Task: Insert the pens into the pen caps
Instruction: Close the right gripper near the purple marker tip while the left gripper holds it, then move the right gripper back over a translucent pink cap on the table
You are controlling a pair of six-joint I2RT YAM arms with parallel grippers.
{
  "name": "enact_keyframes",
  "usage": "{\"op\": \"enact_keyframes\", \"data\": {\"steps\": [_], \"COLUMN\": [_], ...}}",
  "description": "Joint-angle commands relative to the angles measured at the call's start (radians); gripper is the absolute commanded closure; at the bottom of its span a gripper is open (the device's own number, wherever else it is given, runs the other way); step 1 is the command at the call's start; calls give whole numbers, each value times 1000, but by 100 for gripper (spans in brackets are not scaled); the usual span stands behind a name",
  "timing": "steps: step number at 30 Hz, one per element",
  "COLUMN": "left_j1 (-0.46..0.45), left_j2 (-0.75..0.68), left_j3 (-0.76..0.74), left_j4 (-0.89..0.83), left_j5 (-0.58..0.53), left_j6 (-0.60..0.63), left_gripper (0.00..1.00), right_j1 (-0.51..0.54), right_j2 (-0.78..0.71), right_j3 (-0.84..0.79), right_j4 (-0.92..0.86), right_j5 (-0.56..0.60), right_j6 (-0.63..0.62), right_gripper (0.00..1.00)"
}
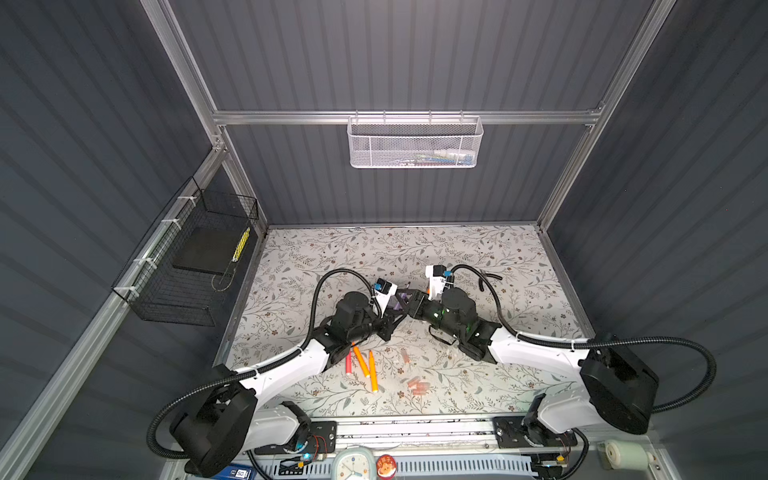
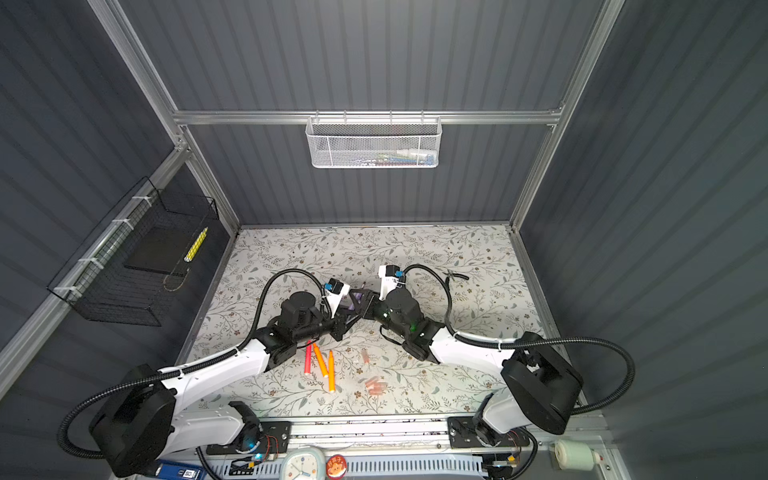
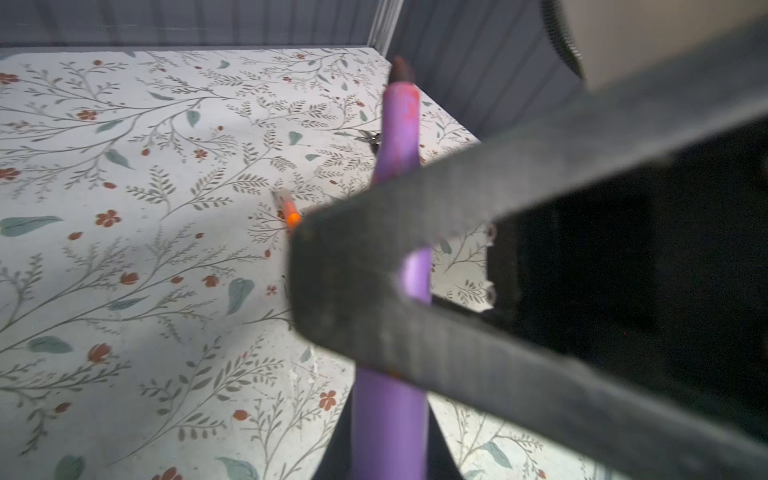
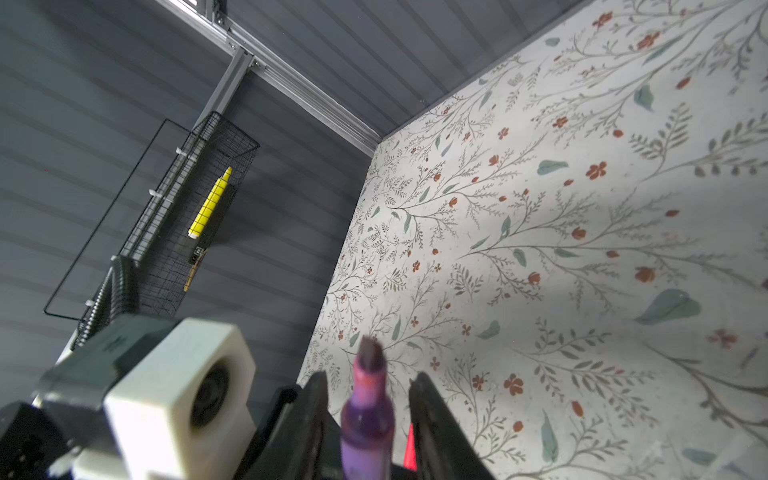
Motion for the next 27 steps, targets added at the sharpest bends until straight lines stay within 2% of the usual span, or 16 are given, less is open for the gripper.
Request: {"op": "enact_keyframes", "data": {"steps": [1, 3, 6, 11, 14, 17, 22, 27], "left_j1": [6, 10, 41, 197, 202, 203, 203, 204], "left_j2": [-14, -14, -13, -50, -117, -236, -359, -352], "left_j3": [29, 42, 71, 21, -20, -111, -162, -166], "left_j4": [-54, -103, -205, -227, -250, -176, -188, -197], "left_j5": [-118, -246, -420, -416, -523, -540, -633, -630], "left_j6": [-4, -28, -69, -165, -207, -231, -262, -257], "left_gripper": [100, 100, 100, 100, 100, 100, 100, 100], "right_j1": [4, 4, 11, 40, 79, 117, 139, 167], "right_j2": [-56, -94, -164, -217, -178, -118, -14, 66], "right_j3": [-6, -32, -78, -43, 28, 83, 143, 185], "right_j4": [-49, -81, -159, -470, -677, -817, -912, -910], "right_j5": [38, 58, 84, 102, 124, 160, 118, 86], "right_j6": [-37, -43, -68, -163, -210, -247, -298, -356], "right_gripper": [47, 38, 36, 38, 40, 40, 42, 44]}}
